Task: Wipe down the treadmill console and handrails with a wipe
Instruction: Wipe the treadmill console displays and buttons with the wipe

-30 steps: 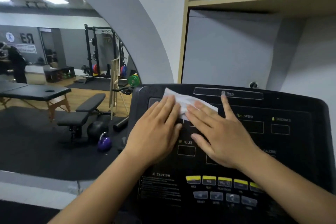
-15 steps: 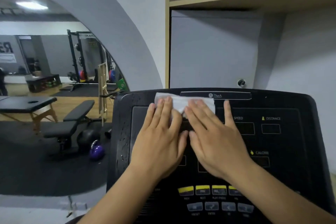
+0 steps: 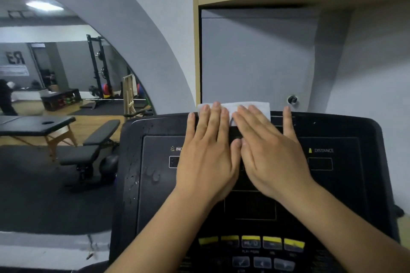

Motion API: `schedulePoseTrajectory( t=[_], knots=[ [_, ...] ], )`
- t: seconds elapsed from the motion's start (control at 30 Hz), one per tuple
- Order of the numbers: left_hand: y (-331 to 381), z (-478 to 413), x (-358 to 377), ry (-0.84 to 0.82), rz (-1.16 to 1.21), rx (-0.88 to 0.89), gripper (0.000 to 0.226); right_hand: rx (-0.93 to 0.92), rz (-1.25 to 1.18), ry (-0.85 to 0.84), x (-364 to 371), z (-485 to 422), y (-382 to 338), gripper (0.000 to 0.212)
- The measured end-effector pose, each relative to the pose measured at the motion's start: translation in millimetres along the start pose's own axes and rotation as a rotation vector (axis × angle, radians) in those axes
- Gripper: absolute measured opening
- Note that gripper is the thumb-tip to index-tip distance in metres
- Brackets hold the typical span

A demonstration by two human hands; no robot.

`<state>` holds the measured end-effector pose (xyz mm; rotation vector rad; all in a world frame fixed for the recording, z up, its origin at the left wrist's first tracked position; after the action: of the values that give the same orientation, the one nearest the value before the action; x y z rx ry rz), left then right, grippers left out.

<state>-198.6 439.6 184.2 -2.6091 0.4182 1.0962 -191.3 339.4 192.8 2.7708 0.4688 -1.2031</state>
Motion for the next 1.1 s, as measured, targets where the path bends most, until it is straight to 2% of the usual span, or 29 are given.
schedulePoseTrajectory(
  t=[0.13, 0.2, 0.33, 0.53, 0.67, 0.8, 0.9, 1.03, 1.1],
  knots=[
    [26, 38, 16, -0.057, 0.007, 0.024, 0.064, -0.092, -0.02, -0.011, 14, 47, 15, 0.056],
    [29, 33, 20, -0.076, -0.059, 0.012, 0.065, -0.12, 0.008, -0.03, 12, 37, 20, 0.056],
    [35, -12, 7, -0.043, -0.108, 0.006, 0.064, -0.02, 0.051, -0.026, -3, 3, 35, 0.058],
    [68, 34, 27, -0.118, -0.053, 0.014, 0.063, -0.1, -0.001, -0.063, 12, 61, 47, 0.059],
    [63, -6, 12, -0.059, -0.114, 0.019, 0.063, -0.029, 0.053, -0.069, -5, 22, 53, 0.059],
    [78, 11, 21, -0.086, -0.048, 0.066, 0.063, -0.026, 0.02, -0.064, 2, 52, 61, 0.059],
    [88, 14, 28, -0.094, -0.091, 0.087, 0.064, -0.056, 0.064, -0.098, 2, 58, 75, 0.06],
    [95, -35, 20, -0.062, -0.113, 0.123, 0.062, 0.071, 0.108, -0.062, -17, 23, 94, 0.064],
    [100, -36, 24, -0.073, -0.102, 0.15, 0.061, 0.073, 0.108, -0.049, -14, 35, 98, 0.063]
  ],
)
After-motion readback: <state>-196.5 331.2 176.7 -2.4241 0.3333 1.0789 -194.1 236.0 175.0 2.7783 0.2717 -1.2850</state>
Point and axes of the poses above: each hand's wrist, its own z-axis away from the middle knuckle, its own x-axis out of the palm, y = z × x, the point moved 8 cm from there along -z, towards the middle knuckle, and after that the axes turned 12 degrees about x, right-handed, at the moved point
